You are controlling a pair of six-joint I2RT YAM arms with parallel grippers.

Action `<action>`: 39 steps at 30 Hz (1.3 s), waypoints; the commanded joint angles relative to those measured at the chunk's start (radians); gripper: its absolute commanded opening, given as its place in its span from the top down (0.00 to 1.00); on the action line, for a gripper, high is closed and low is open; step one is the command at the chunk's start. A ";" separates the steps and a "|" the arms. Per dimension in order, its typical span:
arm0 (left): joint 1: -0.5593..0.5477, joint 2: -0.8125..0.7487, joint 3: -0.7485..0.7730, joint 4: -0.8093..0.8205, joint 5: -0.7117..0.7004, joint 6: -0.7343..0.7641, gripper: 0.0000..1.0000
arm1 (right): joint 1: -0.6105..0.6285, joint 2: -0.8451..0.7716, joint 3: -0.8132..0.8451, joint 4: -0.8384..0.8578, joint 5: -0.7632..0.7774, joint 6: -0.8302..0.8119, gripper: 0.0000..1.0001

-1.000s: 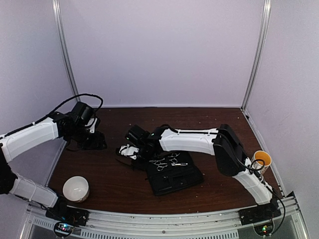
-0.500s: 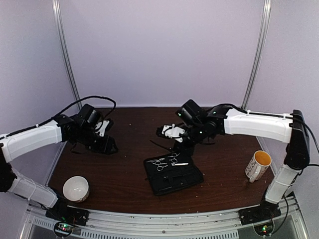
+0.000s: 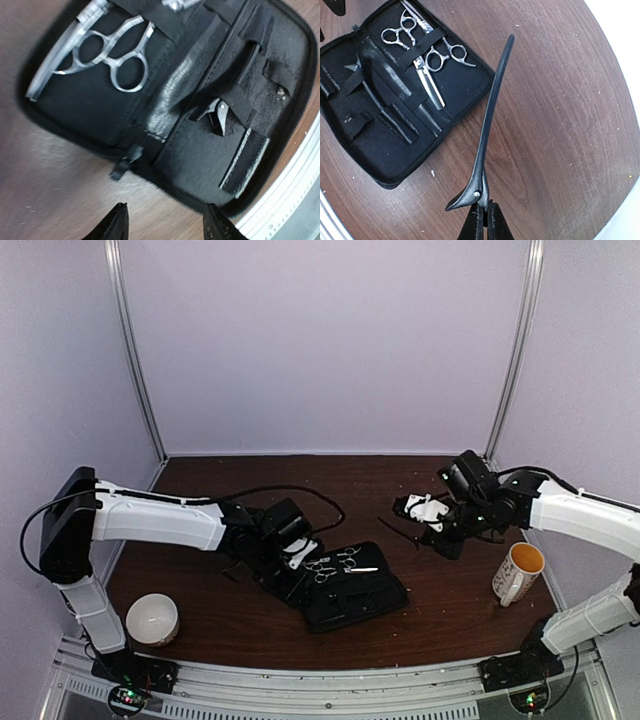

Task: Sort the hair-cutting tools

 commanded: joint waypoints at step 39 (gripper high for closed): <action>-0.050 0.133 0.013 -0.076 -0.272 -0.122 1.00 | 0.248 0.063 -0.089 -0.235 -0.012 -0.489 1.00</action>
